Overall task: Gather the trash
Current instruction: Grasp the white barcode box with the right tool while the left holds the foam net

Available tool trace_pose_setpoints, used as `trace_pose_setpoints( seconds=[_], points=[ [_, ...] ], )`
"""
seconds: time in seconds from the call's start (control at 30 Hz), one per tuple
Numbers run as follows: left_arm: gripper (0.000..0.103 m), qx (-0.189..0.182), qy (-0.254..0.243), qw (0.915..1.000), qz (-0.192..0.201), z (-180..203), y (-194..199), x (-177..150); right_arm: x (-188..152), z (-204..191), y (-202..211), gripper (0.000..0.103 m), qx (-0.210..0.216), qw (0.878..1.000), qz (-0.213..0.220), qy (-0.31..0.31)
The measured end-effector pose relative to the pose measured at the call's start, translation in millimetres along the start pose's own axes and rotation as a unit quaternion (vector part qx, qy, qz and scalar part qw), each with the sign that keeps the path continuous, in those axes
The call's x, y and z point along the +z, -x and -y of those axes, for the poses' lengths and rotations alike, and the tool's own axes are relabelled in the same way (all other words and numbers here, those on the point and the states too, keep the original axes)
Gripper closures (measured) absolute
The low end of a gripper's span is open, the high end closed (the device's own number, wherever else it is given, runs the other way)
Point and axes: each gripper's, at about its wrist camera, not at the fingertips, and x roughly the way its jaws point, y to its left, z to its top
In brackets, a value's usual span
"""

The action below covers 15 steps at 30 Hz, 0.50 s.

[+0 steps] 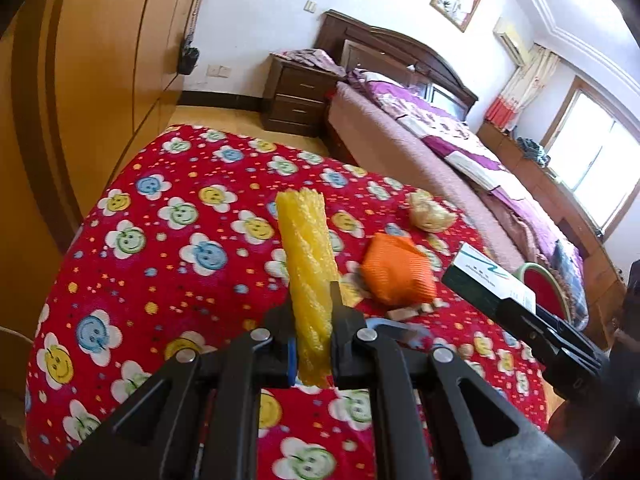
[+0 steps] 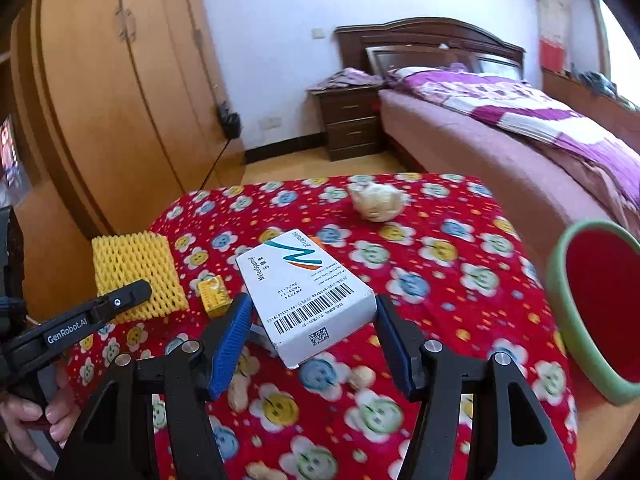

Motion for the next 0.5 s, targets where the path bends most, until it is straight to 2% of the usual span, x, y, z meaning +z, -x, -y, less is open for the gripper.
trace_pose_setpoints(
  seconds=[0.5],
  points=[
    [0.093, -0.051, -0.032, 0.9982, -0.009, 56, 12, -9, -25, 57, 69, 0.04, -0.028, 0.997, 0.039, -0.065]
  ],
)
